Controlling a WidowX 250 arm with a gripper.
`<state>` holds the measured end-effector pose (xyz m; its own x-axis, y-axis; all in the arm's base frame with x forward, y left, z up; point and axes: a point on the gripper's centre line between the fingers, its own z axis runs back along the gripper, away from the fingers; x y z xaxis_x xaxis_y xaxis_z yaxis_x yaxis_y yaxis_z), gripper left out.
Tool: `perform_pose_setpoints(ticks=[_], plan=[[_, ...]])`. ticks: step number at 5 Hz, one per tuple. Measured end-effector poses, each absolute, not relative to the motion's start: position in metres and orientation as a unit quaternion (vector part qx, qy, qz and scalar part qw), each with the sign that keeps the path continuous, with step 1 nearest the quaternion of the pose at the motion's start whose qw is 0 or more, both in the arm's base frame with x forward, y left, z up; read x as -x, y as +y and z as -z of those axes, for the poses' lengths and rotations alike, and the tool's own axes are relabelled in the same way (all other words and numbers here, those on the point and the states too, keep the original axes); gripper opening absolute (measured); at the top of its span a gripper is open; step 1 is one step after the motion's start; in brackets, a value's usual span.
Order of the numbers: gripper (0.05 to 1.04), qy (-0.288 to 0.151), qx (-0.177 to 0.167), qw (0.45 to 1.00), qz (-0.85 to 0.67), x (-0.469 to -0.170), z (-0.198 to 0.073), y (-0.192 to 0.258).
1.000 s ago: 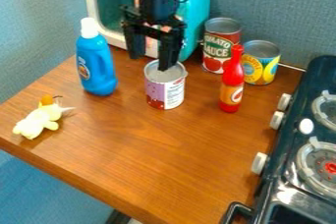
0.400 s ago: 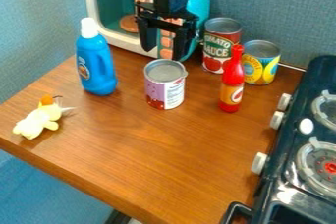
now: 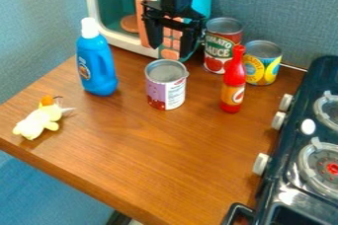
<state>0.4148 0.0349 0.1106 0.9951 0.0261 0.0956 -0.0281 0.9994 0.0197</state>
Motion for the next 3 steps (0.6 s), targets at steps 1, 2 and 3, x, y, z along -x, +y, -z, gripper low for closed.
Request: perform_pose_setpoints(ticks=[1,2,3], plan=[[1.001,-0.077,-0.014,0.997,-0.019,-0.421,-0.097,0.032],[1.001,-0.102,-0.027,0.994,-0.019,-0.421,-0.081,0.036],[1.001,-0.147,-0.025,0.989,-0.020,-0.423,-0.088,0.036]])
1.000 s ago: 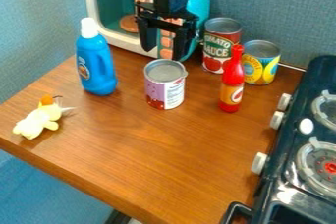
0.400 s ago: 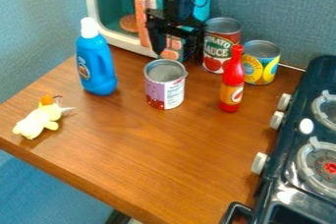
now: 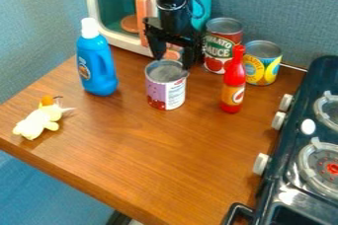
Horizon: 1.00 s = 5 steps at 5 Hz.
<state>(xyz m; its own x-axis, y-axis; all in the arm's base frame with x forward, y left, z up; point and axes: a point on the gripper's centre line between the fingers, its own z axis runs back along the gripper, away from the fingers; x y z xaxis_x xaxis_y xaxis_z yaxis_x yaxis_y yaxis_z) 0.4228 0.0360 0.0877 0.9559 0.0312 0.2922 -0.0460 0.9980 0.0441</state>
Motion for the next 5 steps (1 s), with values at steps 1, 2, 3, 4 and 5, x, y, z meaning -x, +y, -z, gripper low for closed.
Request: perform_pose_setpoints(ticks=[1,2,3,4,5], plan=[[1.001,-0.163,-0.011,0.986,-0.023,-0.428,-0.089,0.033],[1.001,-0.163,-0.005,0.986,-0.029,-0.427,-0.089,0.037],[1.001,-0.156,-0.024,0.987,-0.029,-0.422,-0.080,0.043],[1.001,-0.147,-0.059,0.987,-0.024,-0.415,-0.075,0.054],[1.001,-0.145,-0.069,0.987,-0.019,-0.407,-0.073,0.057]])
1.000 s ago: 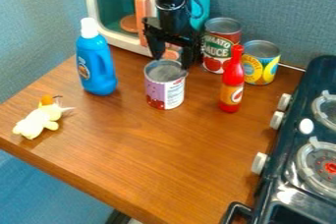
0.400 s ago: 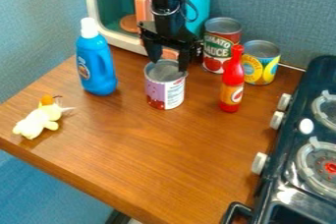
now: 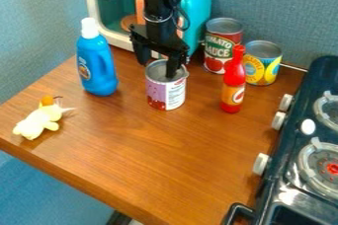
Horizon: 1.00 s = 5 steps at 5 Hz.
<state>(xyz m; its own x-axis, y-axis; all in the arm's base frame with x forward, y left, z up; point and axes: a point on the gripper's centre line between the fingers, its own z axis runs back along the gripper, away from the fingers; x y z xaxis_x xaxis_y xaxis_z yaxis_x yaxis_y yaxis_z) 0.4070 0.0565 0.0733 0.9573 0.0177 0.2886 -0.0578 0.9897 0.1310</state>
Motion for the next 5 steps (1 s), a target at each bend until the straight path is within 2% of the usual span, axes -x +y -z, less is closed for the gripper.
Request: perform_pose_setpoints(ticks=[2,3,4,5], plan=[[1.001,-0.120,-0.088,0.989,0.000,-0.368,-0.071,0.059],[1.000,-0.094,-0.079,0.992,0.014,-0.347,-0.070,0.055],[1.000,-0.046,-0.054,0.997,0.025,-0.322,-0.068,0.052],[1.000,-0.029,-0.035,0.999,0.028,-0.308,-0.081,0.049]])
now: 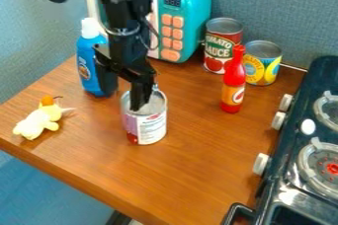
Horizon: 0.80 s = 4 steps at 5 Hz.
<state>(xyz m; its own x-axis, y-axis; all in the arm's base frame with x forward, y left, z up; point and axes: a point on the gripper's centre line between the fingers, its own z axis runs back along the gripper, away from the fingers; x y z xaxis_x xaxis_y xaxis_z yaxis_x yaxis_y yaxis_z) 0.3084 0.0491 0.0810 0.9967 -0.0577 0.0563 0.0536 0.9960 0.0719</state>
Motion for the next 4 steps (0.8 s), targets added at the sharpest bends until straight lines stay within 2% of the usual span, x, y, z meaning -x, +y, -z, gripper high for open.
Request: perform_pose_setpoints(ticks=[1,2,4], plan=[[1.000,-0.005,-0.017,0.999,0.028,-0.290,-0.100,0.052],[1.000,0.007,-0.017,1.000,0.018,-0.282,-0.107,0.060],[1.000,-0.029,-0.014,0.999,0.034,-0.305,-0.140,0.081]])
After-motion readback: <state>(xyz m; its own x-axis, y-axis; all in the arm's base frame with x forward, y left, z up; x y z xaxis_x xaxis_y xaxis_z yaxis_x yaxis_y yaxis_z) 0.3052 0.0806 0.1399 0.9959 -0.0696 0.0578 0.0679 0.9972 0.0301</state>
